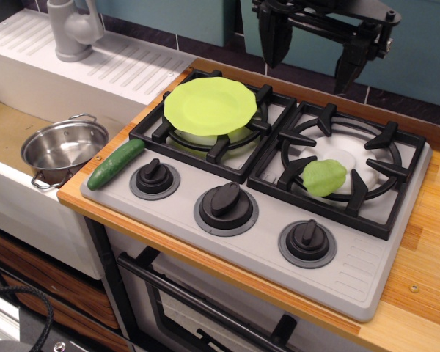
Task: Put cauliflower on plate and pickle in pot or pan in sink
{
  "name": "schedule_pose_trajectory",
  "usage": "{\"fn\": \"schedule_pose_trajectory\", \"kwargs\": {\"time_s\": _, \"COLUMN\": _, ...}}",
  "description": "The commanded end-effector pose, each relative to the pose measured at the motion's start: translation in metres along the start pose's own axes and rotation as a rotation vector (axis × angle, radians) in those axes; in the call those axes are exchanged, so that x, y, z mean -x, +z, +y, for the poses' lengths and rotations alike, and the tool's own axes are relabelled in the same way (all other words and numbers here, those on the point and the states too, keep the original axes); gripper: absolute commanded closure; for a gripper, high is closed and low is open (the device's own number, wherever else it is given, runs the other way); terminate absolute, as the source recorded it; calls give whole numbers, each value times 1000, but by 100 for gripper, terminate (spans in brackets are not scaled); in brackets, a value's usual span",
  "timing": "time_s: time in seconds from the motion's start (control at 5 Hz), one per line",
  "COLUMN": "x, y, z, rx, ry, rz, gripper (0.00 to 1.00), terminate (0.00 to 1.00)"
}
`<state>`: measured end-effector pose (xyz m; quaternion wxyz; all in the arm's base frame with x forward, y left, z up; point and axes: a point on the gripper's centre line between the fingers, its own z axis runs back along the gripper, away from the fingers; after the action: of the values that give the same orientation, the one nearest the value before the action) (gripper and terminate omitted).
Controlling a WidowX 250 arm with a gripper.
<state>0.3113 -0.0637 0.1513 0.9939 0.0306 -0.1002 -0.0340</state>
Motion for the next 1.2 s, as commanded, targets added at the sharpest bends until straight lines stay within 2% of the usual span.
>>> {"fn": "schedule_pose_trajectory", "kwargs": {"time_s": 0.0, "x": 0, "y": 0, "z": 0, "rx": 0, "ry": 0, "rz": 0, "gripper": 0, "terminate": 0}}
{"fn": "schedule_pose_trajectory", "kwargs": {"time_s": 0.8, "x": -11, "y": -55, "z": -10, "rx": 15, "ry": 16, "rz": -105, "gripper": 0, "terminate": 0}}
{"fn": "schedule_pose_trajectory", "kwargs": {"time_s": 1.0, "x": -6, "y": -64, "z": -13, "rx": -5, "ry": 43, "rz": -99, "gripper": 0, "terminate": 0}}
